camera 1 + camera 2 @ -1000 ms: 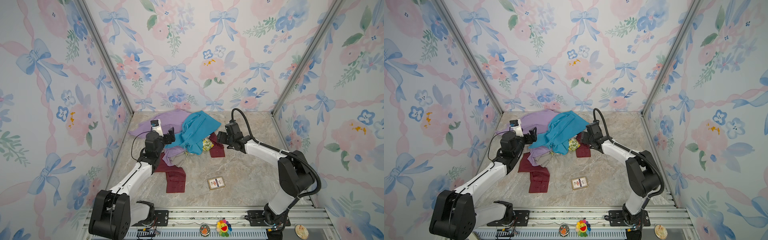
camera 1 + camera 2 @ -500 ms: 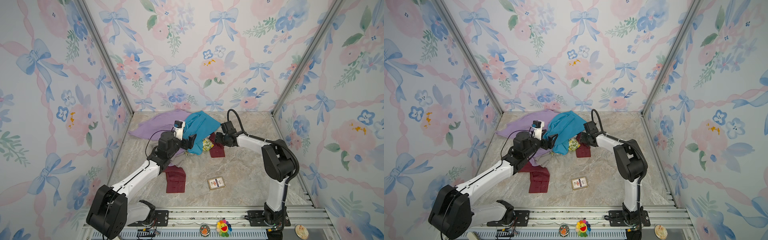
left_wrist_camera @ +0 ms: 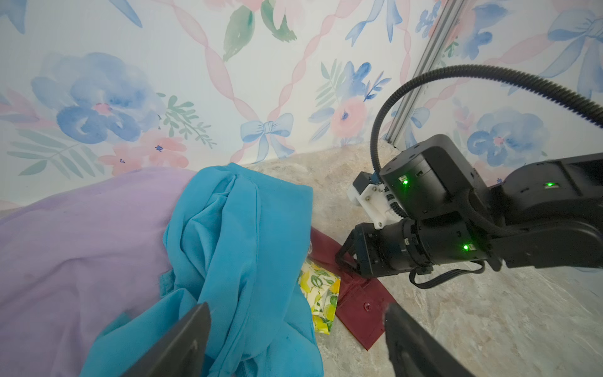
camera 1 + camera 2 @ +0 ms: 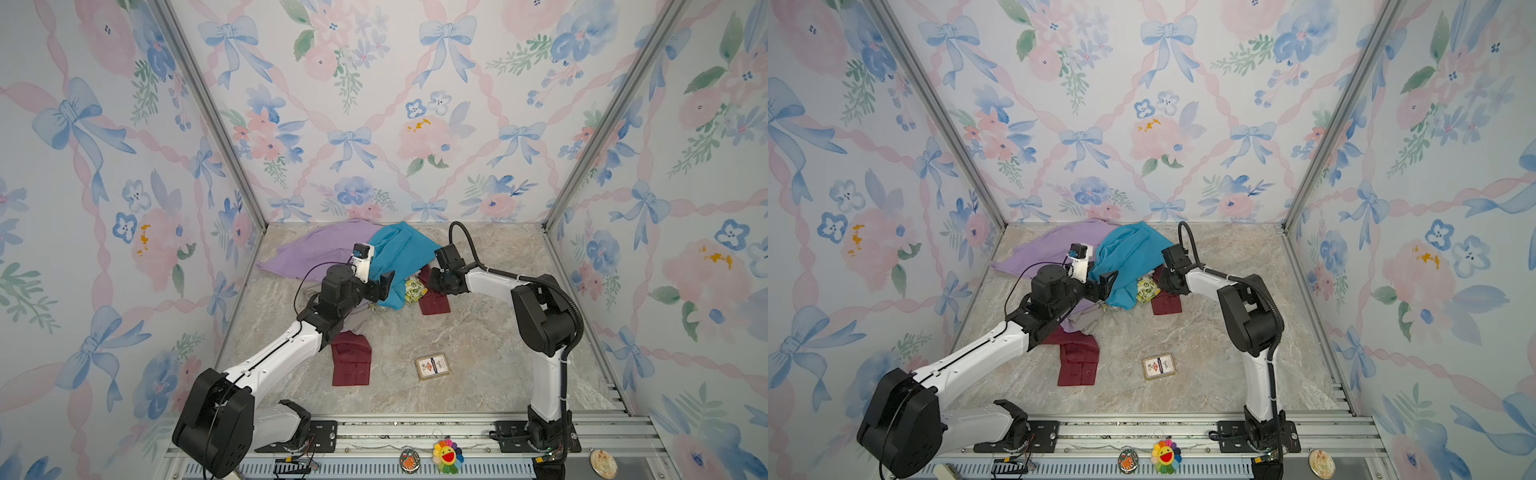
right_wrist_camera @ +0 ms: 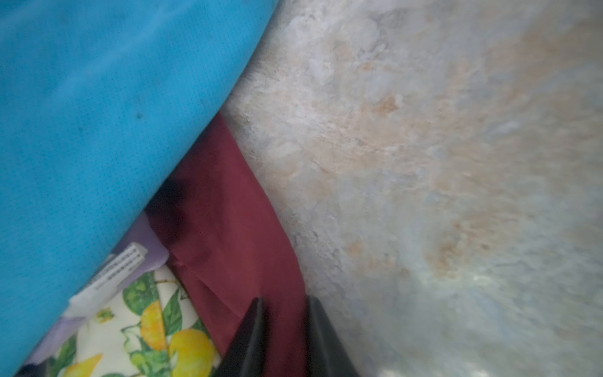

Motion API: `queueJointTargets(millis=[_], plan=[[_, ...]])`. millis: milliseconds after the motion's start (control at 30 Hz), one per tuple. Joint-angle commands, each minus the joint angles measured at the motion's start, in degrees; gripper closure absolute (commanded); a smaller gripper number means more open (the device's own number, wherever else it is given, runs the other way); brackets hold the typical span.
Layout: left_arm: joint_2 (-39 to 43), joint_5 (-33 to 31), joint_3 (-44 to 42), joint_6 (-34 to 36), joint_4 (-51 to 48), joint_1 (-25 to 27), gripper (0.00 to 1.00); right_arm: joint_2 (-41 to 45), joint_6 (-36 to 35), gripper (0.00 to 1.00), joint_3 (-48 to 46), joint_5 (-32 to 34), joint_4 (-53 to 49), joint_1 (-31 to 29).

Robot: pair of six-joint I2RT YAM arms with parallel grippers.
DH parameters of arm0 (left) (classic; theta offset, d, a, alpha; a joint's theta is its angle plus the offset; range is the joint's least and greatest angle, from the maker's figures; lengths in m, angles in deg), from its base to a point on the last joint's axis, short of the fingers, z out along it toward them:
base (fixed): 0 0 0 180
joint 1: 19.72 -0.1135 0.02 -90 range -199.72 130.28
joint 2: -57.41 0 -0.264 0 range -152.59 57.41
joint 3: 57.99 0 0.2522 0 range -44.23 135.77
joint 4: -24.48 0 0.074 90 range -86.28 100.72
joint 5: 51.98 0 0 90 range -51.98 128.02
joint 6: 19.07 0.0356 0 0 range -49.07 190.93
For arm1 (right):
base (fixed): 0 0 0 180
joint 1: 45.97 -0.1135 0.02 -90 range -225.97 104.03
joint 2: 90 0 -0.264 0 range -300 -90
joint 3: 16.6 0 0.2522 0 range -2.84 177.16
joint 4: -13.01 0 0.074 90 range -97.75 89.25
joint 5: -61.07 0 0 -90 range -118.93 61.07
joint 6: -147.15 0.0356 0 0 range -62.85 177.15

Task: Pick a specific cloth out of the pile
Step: 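Grasp the maroon shirt with the right gripper and lift it up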

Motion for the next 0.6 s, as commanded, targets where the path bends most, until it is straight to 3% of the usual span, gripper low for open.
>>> queueJointTargets(millis=[0, 33, 300, 567], plan=[[-1.34, -1.81, 1.4, 1.45, -0.85, 0.09, 0.15, -1.13, 0.75, 0.94, 1.48, -0.45, 1.33, -0.68], [-1.54, -2.07, 1.61, 1.43, -1.06, 0.03, 0.15, -0.6, 0.8, 1.0, 1.44, -0.58, 2.22, -0.68], [0.09, -5.5, 1.52, 2.28, -1.88, -0.27, 0.15, 8.5, -9.26, 1.0, 11.3, 1.33, 3.64, -4.45], [5.33, -4.54, -0.7, -1.34, 2.81, -6.21, 0.15, 12.62, -19.16, 1.0, 25.1, -0.61, 9.87, -10.72]])
